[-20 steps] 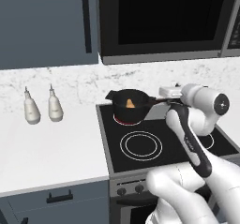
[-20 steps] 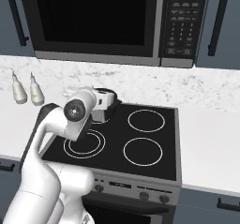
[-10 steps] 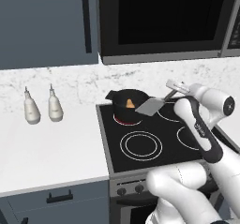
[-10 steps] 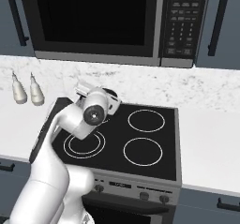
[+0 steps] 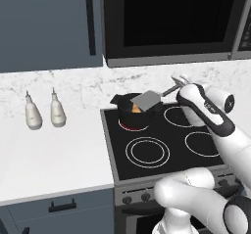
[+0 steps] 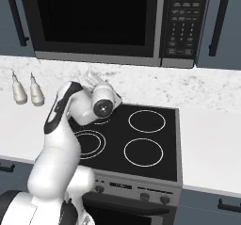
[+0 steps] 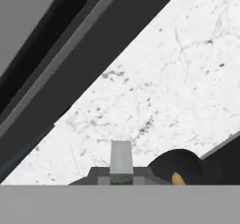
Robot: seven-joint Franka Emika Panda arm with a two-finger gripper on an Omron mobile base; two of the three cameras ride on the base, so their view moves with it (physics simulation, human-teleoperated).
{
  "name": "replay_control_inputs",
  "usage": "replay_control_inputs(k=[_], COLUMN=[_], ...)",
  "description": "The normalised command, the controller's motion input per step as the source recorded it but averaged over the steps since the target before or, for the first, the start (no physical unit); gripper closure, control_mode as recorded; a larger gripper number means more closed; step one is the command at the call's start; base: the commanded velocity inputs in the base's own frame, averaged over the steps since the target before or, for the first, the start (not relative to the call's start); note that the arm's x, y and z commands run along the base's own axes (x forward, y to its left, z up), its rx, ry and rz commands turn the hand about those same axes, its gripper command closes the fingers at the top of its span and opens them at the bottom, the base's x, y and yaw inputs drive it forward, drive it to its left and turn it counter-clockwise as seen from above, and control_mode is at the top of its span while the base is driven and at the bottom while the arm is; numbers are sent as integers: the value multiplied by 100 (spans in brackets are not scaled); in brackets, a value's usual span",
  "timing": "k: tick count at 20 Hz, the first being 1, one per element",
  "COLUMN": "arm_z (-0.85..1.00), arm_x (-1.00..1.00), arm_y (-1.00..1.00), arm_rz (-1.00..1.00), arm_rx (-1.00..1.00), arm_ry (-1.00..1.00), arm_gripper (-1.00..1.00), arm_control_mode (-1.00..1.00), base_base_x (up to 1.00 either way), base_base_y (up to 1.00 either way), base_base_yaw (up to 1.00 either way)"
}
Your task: Put the squash and garlic in the pot. Retrieve the spatula and lightly stir the vegetables in the pot.
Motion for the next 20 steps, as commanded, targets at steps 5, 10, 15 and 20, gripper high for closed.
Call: replay_control_inputs(k=[5, 10, 15, 20], arm_z=[-21, -59, -52, -45], arm_x=[58, 55, 56, 46], arm_y=[0, -1, 0, 0], arm_rz=[-1, -3, -7, -12], arm_rx=[17, 10, 1, -2], arm_ry=[0, 0, -4, -8], arm_gripper=[100, 100, 100, 100], arm_control_mode=[-100, -100, -100, -100], base_base_x=[0, 0, 0, 0], base_base_y=[0, 0, 0, 0], base_base_yaw=[0, 0, 0, 0])
